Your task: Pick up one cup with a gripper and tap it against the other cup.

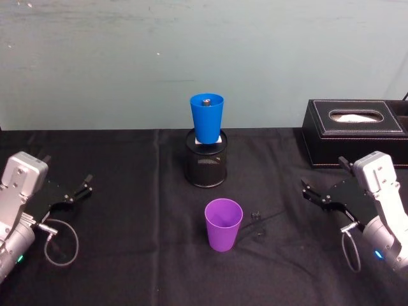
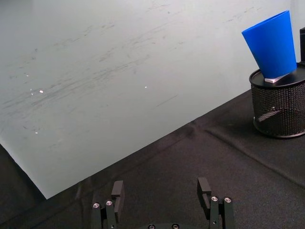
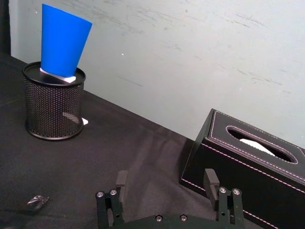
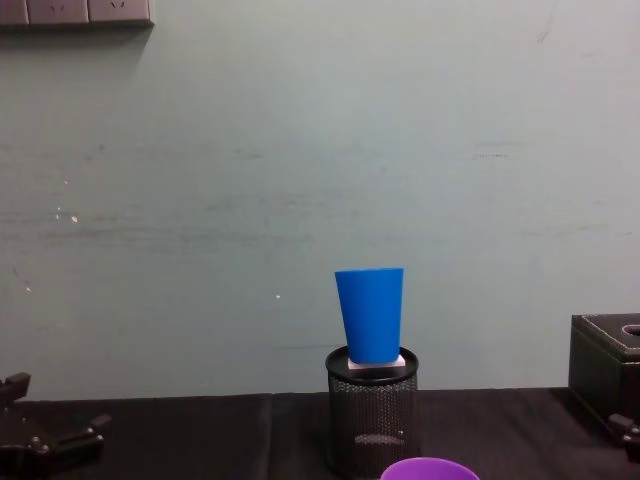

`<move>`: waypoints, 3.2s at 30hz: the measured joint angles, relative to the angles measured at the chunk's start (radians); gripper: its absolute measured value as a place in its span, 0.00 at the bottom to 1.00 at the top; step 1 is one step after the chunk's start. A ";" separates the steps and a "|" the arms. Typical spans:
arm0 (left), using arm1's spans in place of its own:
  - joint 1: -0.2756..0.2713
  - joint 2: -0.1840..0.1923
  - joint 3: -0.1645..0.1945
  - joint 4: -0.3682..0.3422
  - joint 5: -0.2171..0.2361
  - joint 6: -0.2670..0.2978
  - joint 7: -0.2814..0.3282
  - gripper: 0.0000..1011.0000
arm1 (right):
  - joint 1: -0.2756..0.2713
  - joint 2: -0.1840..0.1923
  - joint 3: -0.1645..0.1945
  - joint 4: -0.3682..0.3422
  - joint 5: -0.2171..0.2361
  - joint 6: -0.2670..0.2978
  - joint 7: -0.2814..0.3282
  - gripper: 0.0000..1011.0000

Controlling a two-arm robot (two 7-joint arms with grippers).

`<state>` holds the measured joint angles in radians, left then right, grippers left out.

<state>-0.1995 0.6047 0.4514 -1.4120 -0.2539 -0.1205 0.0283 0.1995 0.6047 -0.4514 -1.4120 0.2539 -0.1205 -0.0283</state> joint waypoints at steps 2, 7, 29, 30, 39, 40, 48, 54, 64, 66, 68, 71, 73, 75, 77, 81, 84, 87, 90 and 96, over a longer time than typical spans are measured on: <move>0.000 0.000 0.000 0.000 0.000 0.000 0.000 0.99 | 0.000 0.000 0.000 0.000 0.000 0.000 0.000 0.99; 0.000 0.000 0.000 0.000 0.000 0.000 0.000 0.99 | 0.000 0.000 0.000 0.000 0.000 0.000 0.000 0.99; 0.000 0.000 0.000 0.000 0.000 0.000 0.000 0.99 | -0.044 0.004 0.033 -0.116 -0.010 -0.046 0.053 0.99; 0.000 0.000 0.000 0.000 0.000 0.000 0.000 0.99 | -0.055 0.011 0.034 -0.131 0.007 -0.052 0.084 0.99; 0.000 0.000 0.000 0.000 0.000 0.000 0.000 0.99 | -0.084 0.031 0.013 -0.141 0.146 -0.074 0.331 0.99; 0.000 0.000 0.000 0.000 0.000 0.000 0.000 0.99 | -0.084 0.029 0.011 -0.137 0.157 -0.075 0.349 0.99; 0.000 0.000 0.000 0.000 0.000 0.000 0.000 0.99 | -0.078 -0.004 -0.011 -0.092 0.203 -0.074 0.468 0.99; 0.000 0.000 0.000 0.000 0.000 0.000 0.000 0.99 | -0.071 -0.031 -0.022 -0.067 0.198 -0.062 0.500 0.99; 0.000 0.000 0.000 0.000 0.000 0.000 0.000 0.99 | -0.052 -0.084 -0.031 -0.009 0.171 -0.068 0.528 0.99; 0.000 0.000 0.000 0.000 0.000 0.000 0.000 0.99 | -0.045 -0.099 -0.030 0.010 0.165 -0.078 0.532 0.99; 0.000 0.000 0.000 0.000 0.000 0.000 0.000 0.99 | -0.040 -0.110 -0.028 0.025 0.163 -0.085 0.535 0.99; 0.000 0.000 0.000 0.000 0.000 0.000 0.000 0.99 | -0.031 -0.128 -0.025 0.052 0.159 -0.097 0.543 0.99; 0.000 0.000 0.000 0.000 0.000 0.000 0.000 0.99 | -0.024 -0.140 -0.023 0.069 0.156 -0.106 0.550 0.99; 0.000 0.000 0.000 0.000 0.000 0.000 0.000 0.99 | -0.019 -0.148 -0.021 0.079 0.155 -0.112 0.556 0.99; 0.000 0.000 0.000 0.000 0.000 0.000 0.000 0.99 | -0.014 -0.156 -0.018 0.089 0.152 -0.117 0.563 0.99; 0.000 0.000 0.000 0.000 0.000 0.000 0.000 0.99 | -0.004 -0.170 -0.015 0.106 0.146 -0.122 0.575 0.99; 0.000 0.000 0.000 0.000 0.000 0.000 0.000 0.99 | 0.005 -0.181 -0.014 0.116 0.139 -0.123 0.585 0.99; 0.000 0.000 0.000 0.000 0.000 0.000 0.000 0.99 | 0.014 -0.190 -0.013 0.123 0.132 -0.123 0.595 0.99; 0.000 0.000 0.000 0.000 0.000 0.000 0.000 0.99 | 0.022 -0.199 -0.012 0.130 0.125 -0.120 0.603 0.99; 0.000 0.000 0.000 0.000 0.000 0.000 0.000 0.99 | 0.033 -0.213 -0.009 0.141 0.116 -0.113 0.617 0.99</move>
<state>-0.1995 0.6047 0.4514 -1.4120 -0.2539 -0.1205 0.0283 0.2320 0.3916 -0.4605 -1.2708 0.3695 -0.2338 0.5885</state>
